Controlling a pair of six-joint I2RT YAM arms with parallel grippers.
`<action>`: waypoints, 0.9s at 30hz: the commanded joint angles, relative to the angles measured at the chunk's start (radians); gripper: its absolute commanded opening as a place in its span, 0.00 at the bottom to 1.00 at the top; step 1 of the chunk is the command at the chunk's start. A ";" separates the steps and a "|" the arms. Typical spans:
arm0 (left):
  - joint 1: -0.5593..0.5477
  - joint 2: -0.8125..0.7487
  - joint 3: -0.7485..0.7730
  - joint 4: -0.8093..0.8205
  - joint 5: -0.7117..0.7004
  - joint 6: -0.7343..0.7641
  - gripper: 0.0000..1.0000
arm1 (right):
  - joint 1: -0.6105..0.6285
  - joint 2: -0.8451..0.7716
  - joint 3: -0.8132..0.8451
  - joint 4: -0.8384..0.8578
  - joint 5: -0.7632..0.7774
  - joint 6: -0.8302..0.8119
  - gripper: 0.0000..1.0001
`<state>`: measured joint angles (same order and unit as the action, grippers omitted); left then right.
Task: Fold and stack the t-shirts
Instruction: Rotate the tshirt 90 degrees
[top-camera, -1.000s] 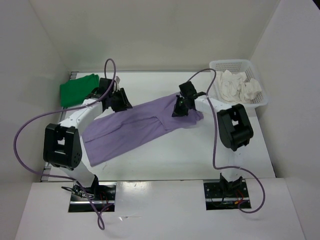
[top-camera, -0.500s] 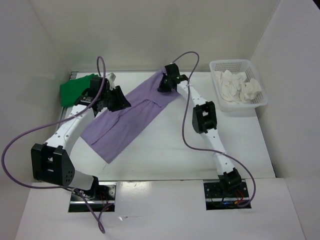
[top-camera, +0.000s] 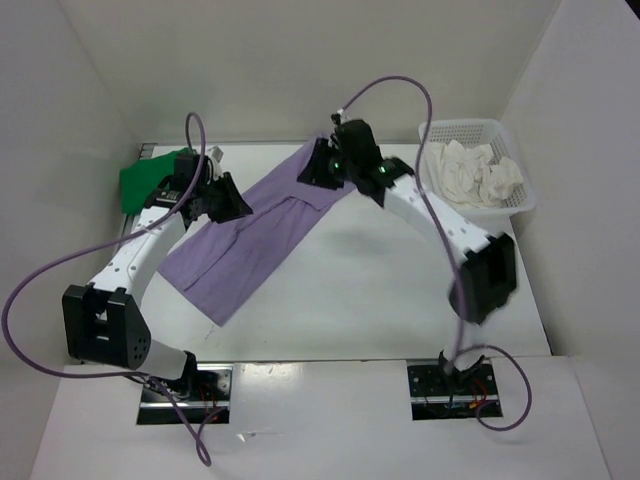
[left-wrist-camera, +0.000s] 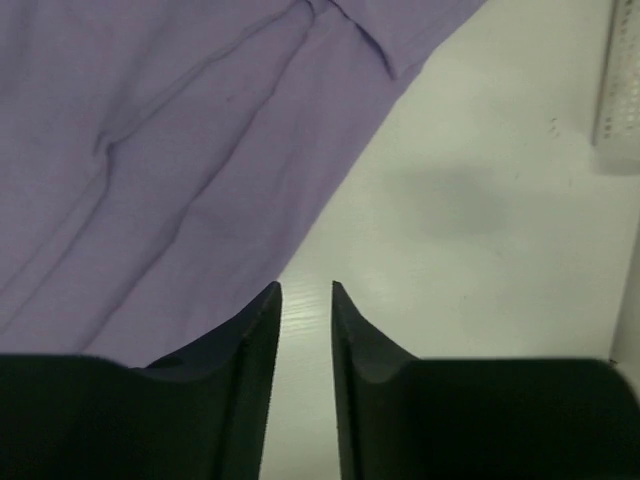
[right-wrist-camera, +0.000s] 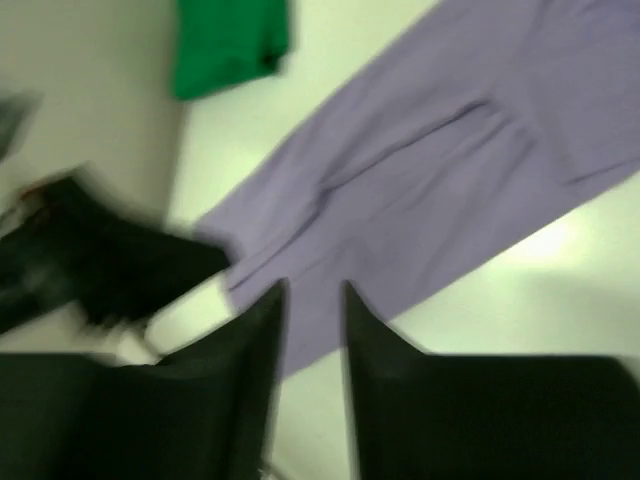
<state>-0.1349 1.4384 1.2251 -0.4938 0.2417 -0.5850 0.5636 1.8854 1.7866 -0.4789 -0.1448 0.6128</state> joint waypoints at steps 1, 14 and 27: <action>0.044 0.016 0.019 0.043 -0.015 0.004 0.32 | 0.068 -0.182 -0.381 0.267 -0.045 0.113 0.26; 0.090 -0.053 -0.091 0.032 -0.076 0.031 0.35 | 0.358 0.006 -0.596 0.560 0.005 0.366 0.53; 0.090 -0.076 -0.112 0.032 -0.074 0.059 0.48 | 0.395 0.305 -0.461 0.571 0.053 0.574 0.38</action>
<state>-0.0452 1.3781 1.0920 -0.4850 0.1608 -0.5526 0.9440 2.1071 1.2766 0.1009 -0.1432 1.1324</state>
